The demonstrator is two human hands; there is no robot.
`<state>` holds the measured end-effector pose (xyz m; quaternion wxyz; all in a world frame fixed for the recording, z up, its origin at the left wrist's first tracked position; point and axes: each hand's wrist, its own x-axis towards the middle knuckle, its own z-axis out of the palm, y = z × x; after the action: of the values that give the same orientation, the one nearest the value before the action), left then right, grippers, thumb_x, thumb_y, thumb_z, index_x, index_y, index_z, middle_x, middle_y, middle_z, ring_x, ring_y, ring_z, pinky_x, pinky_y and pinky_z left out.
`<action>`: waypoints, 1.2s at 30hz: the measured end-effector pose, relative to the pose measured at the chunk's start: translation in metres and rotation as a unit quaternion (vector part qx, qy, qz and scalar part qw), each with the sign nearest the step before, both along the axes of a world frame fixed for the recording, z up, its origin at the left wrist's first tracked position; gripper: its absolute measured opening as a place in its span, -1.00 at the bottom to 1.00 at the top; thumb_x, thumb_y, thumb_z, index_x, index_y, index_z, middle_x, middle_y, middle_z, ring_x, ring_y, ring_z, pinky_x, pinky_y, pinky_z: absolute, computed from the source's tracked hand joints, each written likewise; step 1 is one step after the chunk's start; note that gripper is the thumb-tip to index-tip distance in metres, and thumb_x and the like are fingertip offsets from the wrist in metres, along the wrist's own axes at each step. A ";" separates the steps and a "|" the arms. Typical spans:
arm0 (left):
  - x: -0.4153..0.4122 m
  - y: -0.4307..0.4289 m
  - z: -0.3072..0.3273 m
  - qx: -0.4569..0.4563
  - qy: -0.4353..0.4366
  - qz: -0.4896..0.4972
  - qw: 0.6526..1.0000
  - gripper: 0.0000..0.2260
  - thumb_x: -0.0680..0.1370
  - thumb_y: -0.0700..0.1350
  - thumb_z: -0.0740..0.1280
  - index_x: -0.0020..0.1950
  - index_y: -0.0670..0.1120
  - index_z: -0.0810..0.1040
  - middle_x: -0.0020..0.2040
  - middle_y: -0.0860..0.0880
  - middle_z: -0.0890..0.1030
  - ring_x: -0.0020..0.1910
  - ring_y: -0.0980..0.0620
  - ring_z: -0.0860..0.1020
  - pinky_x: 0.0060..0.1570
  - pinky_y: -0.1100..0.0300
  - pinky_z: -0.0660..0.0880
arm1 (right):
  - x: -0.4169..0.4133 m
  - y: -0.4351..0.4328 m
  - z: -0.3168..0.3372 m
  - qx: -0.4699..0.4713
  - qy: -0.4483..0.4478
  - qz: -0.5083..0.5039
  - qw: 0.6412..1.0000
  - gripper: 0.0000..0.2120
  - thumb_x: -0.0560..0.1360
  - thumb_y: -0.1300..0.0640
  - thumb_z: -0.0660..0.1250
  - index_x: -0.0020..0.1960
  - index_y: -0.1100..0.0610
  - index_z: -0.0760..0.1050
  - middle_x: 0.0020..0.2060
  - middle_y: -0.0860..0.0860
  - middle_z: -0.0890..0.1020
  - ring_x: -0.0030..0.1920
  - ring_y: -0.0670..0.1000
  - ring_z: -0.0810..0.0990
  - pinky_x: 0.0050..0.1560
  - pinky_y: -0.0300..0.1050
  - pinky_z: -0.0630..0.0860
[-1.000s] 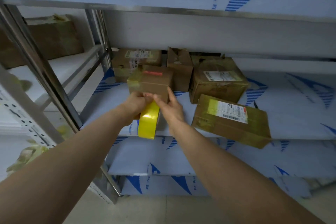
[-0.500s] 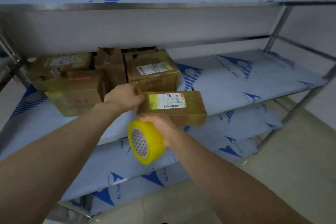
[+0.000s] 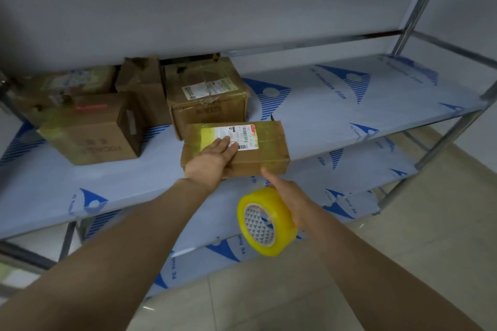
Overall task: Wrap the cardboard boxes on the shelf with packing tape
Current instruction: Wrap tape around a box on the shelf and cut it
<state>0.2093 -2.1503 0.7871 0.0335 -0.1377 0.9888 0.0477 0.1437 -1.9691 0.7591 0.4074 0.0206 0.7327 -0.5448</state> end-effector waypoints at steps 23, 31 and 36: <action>0.054 -0.012 -0.018 -0.043 0.125 0.042 0.990 -0.28 0.58 -0.03 0.28 0.56 -0.12 -0.12 0.57 -0.07 -0.13 0.55 -0.04 -0.14 0.40 0.21 -0.29 | -0.013 0.004 -0.008 -0.031 0.055 -0.026 0.998 -0.40 0.35 -0.29 0.41 0.17 0.14 0.52 0.02 0.12 0.66 0.01 0.15 0.64 0.14 0.15 0.55; 0.058 -0.021 -0.008 -0.024 0.069 0.036 0.997 -0.31 0.62 -0.15 0.21 0.55 -0.04 -0.23 0.56 0.00 -0.22 0.54 0.02 -0.19 0.46 0.20 -0.16 | -0.013 0.015 0.001 -0.012 0.083 0.008 0.996 -0.52 0.43 -0.35 0.26 0.08 0.03 0.48 0.06 0.06 0.60 0.08 0.11 0.58 0.20 0.08 0.49; 0.070 -0.019 -0.009 -0.052 0.123 0.018 0.991 -0.28 0.46 -0.08 0.46 0.53 -0.10 0.19 0.41 -0.24 0.32 0.37 -0.29 0.29 0.33 -0.14 0.34 | -0.019 0.018 0.014 0.011 0.098 0.045 0.994 -0.36 0.38 -0.45 0.19 0.13 0.05 0.54 0.07 0.07 0.63 0.03 0.08 0.60 0.15 0.05 0.51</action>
<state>0.2795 -2.1694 0.7786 -0.0966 -0.1503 0.9838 0.0134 0.1251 -1.9514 0.7732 0.3577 -0.0610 0.7752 -0.5172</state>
